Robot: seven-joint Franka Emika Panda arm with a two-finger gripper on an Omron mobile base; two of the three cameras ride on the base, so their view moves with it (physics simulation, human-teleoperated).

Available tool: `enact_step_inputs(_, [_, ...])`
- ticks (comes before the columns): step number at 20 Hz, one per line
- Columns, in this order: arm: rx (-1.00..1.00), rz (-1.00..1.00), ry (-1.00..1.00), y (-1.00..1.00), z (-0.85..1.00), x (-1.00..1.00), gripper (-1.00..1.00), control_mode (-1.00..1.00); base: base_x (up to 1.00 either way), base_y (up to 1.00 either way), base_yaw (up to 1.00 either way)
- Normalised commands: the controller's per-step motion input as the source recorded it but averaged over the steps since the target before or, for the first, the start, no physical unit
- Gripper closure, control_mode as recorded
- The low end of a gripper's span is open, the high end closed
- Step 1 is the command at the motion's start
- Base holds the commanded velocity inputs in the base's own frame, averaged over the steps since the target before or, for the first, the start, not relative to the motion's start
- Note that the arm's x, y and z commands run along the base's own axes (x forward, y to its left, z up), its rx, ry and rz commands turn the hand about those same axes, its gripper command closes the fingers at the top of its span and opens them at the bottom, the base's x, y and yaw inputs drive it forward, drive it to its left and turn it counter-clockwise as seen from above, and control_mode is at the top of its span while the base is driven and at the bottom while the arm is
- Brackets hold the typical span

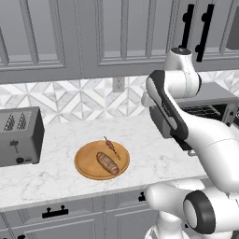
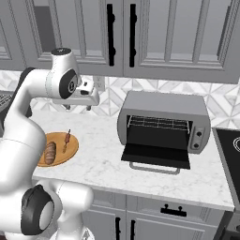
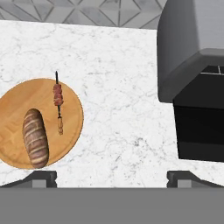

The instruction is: Pick up the kebab skewer and baguette bread, and place them inside the toaster oven. Close the toaster oven door and start by setting the timer.

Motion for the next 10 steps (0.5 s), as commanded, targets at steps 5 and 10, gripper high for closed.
enact_step_inputs(5, [0.0, 0.0, -0.01, 0.0, 0.0, -0.12, -1.0, -1.0, 0.0, 0.0, 0.0])
enact_step_inputs(10, [0.0, 0.01, -0.05, -0.15, -0.3, -0.53, -1.0, -1.0, 0.0, 0.0, 0.0])
